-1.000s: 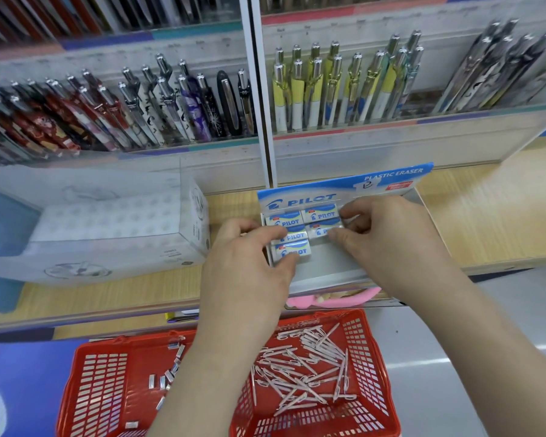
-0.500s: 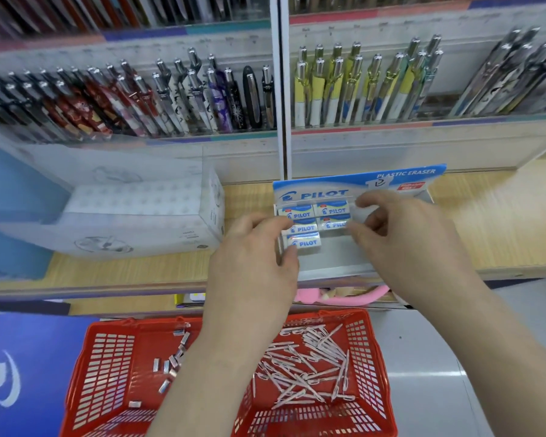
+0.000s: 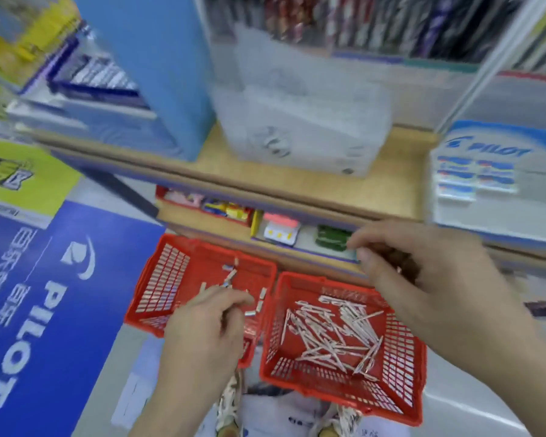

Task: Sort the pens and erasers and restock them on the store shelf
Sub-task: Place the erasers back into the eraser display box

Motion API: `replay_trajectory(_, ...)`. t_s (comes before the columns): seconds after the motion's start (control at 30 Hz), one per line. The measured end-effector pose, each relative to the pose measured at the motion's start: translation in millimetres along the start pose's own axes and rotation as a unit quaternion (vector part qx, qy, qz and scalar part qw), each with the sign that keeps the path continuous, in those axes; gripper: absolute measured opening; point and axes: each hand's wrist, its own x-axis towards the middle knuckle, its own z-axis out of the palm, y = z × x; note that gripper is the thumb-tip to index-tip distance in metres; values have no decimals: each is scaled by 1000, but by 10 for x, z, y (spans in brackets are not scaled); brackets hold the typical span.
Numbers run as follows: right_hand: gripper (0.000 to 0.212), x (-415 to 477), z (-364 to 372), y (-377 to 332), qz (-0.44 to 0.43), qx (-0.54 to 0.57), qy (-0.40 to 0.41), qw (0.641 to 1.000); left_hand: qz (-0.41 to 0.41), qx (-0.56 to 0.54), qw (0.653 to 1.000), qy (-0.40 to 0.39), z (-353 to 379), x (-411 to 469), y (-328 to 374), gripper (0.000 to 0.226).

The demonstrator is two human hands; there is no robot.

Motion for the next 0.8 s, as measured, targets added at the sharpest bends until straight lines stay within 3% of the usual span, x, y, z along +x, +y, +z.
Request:
replay_trajectory(0.17, 9, 122, 1080, -181, -9, -60, -161, 985, -74, 71, 992, -75, -205, -189, -1051, 27)
replay_trajectory(0.3, 13, 166, 2171, -204, 46, -60, -244, 967, -111, 109, 979, -132, -291, -99, -2015, 22)
replay_trajectory(0.53, 30, 119, 4242, 254, 205, -32, -275, 939, -97, 154, 968, -173, 149, 520, -3697, 23)
replay_trajectory(0.63, 42, 76, 5082, 695, 257, -14, -281, 925, -73, 171, 961, -206, 716, 819, -4334, 24)
replay_trajectory(0.8, 66, 169, 6231, 1585, 279, -77, -258, 922, -8, 230, 932, -282, 1953, 1286, -5264, 36)
